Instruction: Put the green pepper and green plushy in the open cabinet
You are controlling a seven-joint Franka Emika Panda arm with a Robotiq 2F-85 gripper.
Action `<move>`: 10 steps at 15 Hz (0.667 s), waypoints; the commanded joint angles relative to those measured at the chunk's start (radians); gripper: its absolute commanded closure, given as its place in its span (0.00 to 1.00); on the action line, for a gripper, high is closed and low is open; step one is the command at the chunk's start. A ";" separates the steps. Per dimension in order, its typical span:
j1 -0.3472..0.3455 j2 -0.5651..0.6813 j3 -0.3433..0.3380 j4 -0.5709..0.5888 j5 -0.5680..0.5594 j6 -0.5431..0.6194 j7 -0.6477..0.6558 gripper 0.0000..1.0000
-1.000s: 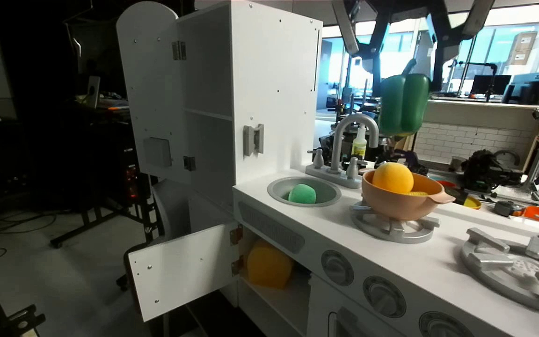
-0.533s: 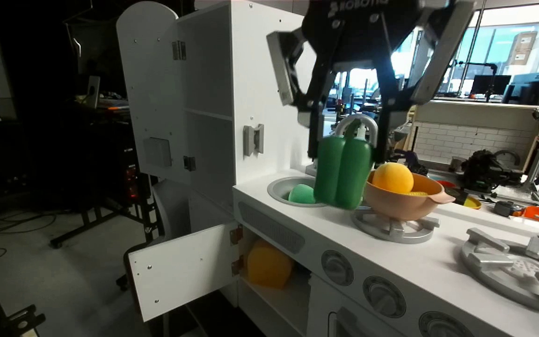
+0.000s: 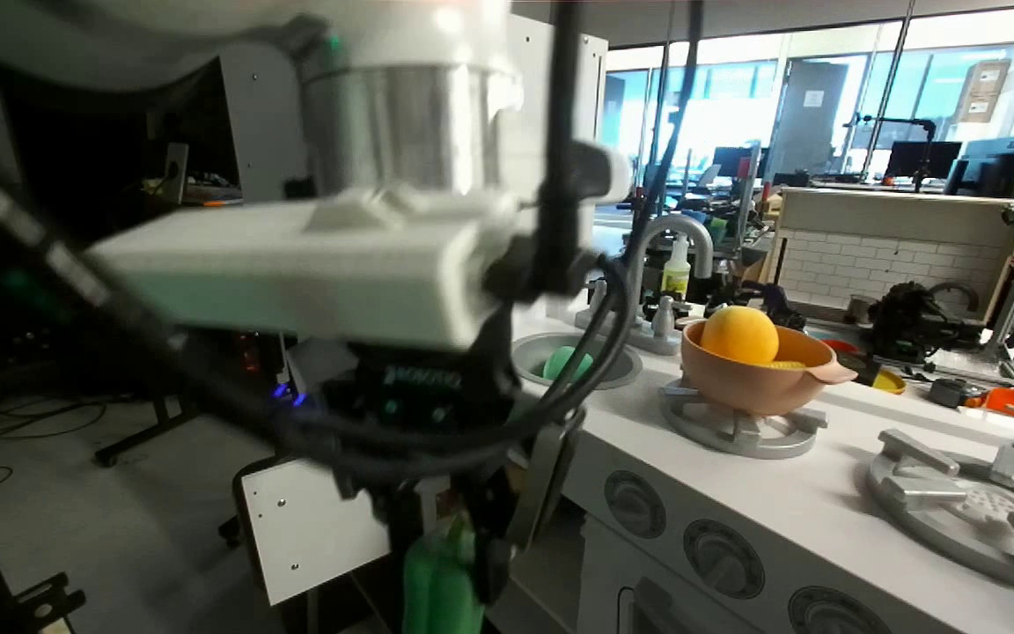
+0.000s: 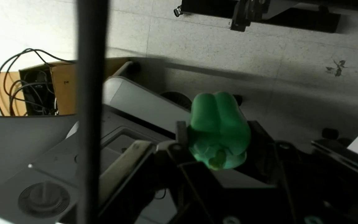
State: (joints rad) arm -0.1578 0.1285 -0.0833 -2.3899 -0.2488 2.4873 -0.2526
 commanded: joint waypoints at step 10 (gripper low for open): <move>0.164 0.401 -0.239 -0.016 -0.279 0.822 0.325 0.75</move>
State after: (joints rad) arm -0.0854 0.3647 -0.2364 -2.5028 -0.5191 3.1760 0.0193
